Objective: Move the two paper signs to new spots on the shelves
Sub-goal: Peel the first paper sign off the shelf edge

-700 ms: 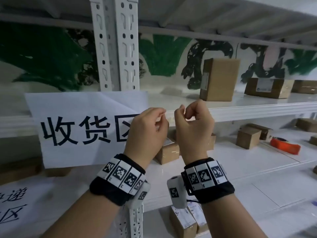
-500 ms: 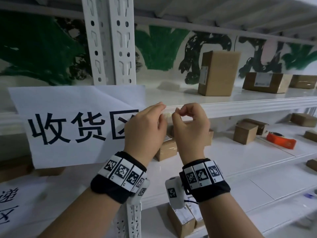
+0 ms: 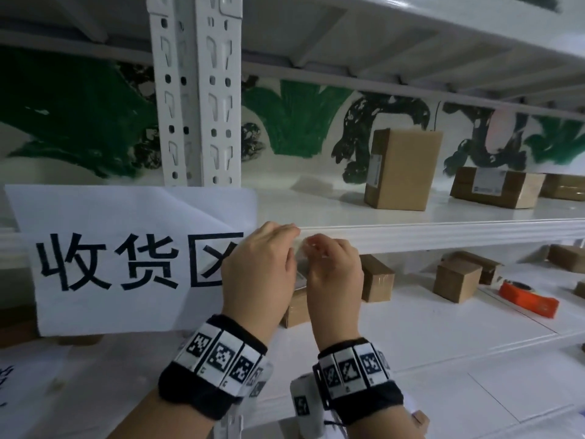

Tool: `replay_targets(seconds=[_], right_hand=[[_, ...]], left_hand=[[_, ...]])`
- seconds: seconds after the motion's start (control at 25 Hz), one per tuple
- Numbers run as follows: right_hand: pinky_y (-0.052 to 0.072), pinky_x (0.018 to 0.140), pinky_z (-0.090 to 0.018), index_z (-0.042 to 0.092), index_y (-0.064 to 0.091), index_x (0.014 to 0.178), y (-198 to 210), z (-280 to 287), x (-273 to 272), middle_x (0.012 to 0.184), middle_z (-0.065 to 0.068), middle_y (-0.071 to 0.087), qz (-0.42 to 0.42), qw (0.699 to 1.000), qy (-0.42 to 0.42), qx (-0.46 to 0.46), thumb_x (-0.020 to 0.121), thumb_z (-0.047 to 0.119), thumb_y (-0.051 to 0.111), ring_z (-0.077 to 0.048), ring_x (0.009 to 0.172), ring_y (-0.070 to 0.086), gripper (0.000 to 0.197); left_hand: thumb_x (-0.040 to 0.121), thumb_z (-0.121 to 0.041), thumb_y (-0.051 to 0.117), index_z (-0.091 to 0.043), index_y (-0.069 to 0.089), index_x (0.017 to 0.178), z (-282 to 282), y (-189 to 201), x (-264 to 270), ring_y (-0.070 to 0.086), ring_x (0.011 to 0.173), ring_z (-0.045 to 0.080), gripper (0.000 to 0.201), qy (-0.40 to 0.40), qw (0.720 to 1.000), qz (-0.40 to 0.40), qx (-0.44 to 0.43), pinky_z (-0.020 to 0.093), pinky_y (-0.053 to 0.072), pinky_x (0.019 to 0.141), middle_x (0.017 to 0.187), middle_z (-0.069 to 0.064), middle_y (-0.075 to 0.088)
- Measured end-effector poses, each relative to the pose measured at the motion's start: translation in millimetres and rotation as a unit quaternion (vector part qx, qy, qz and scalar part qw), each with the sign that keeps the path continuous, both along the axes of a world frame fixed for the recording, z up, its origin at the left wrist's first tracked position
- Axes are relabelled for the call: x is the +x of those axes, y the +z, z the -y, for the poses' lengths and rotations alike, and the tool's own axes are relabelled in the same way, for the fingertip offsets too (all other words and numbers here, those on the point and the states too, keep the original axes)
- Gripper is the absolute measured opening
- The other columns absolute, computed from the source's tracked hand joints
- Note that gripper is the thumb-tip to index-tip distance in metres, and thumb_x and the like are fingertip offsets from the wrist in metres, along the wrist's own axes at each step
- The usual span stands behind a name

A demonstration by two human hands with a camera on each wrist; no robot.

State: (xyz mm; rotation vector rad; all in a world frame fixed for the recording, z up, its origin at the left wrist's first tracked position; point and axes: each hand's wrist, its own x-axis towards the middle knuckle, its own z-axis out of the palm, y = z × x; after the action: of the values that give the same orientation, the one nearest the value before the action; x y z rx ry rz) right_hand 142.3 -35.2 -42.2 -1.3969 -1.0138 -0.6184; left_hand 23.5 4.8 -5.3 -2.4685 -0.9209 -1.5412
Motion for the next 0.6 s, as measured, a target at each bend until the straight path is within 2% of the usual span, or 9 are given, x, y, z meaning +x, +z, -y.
replay_targets(seconds=[0.12, 0.2, 0.36, 0.48, 0.6], right_hand=[[0.056, 0.074, -0.045, 0.027, 0.076, 0.099, 4.9, 0.9, 2.3, 0.094, 0.007, 0.064, 0.009, 0.999, -0.033, -0.011, 0.092, 0.011, 0.073, -0.018, 0.081, 0.065, 0.018], [0.055, 0.075, -0.046, 0.029, 0.075, 0.099, 8.2, 3.0, 2.0, 0.095, 0.006, 0.062, 0.017, 0.998, -0.048, -0.027, 0.093, 0.014, 0.070, -0.021, 0.081, 0.065, 0.017], [0.056, 0.077, -0.047, 0.022, 0.073, 0.103, 10.1, 1.9, 1.0, 0.100, 0.000, 0.060, 0.007, 0.998, -0.021, -0.060, 0.092, 0.008, 0.064, -0.025, 0.092, 0.060, 0.020], [0.054, 0.083, -0.049, 0.020, 0.070, 0.105, 11.5, 3.6, 1.3, 0.105, 0.001, 0.058, 0.000, 0.995, -0.014, -0.101, 0.093, 0.005, 0.061, -0.025, 0.100, 0.057, 0.021], [0.052, 0.090, -0.049, 0.018, 0.068, 0.104, 12.6, 6.9, 0.6, 0.109, 0.000, 0.055, -0.016, 0.993, 0.013, -0.112, 0.099, 0.009, 0.058, -0.024, 0.104, 0.053, 0.014]], left_hand=[[0.092, -0.011, 0.071, -0.026, 0.073, 0.128, -4.0, -1.3, 1.5, 0.074, 0.095, 0.017, 0.040, -0.013, 1.000, 0.007, -0.004, 0.039, 0.064, 0.073, 0.118, -0.012, 0.073], [0.092, -0.011, 0.070, -0.026, 0.072, 0.129, -3.8, -3.0, 2.4, 0.073, 0.098, 0.016, 0.040, -0.017, 1.000, 0.011, -0.010, 0.039, 0.064, 0.075, 0.120, -0.012, 0.073], [0.094, -0.006, 0.067, -0.025, 0.074, 0.127, -4.9, -6.0, 3.8, 0.074, 0.098, 0.017, 0.039, -0.020, 0.999, 0.026, -0.008, 0.040, 0.063, 0.074, 0.120, -0.013, 0.074], [0.095, -0.003, 0.065, -0.025, 0.073, 0.129, -5.9, -6.6, 3.1, 0.074, 0.099, 0.019, 0.041, -0.024, 0.999, 0.023, -0.009, 0.041, 0.063, 0.074, 0.122, -0.013, 0.074], [0.096, -0.003, 0.066, -0.026, 0.073, 0.130, -5.9, -7.2, 3.4, 0.074, 0.102, 0.020, 0.042, -0.024, 0.999, 0.022, -0.011, 0.042, 0.063, 0.076, 0.124, -0.013, 0.073]])
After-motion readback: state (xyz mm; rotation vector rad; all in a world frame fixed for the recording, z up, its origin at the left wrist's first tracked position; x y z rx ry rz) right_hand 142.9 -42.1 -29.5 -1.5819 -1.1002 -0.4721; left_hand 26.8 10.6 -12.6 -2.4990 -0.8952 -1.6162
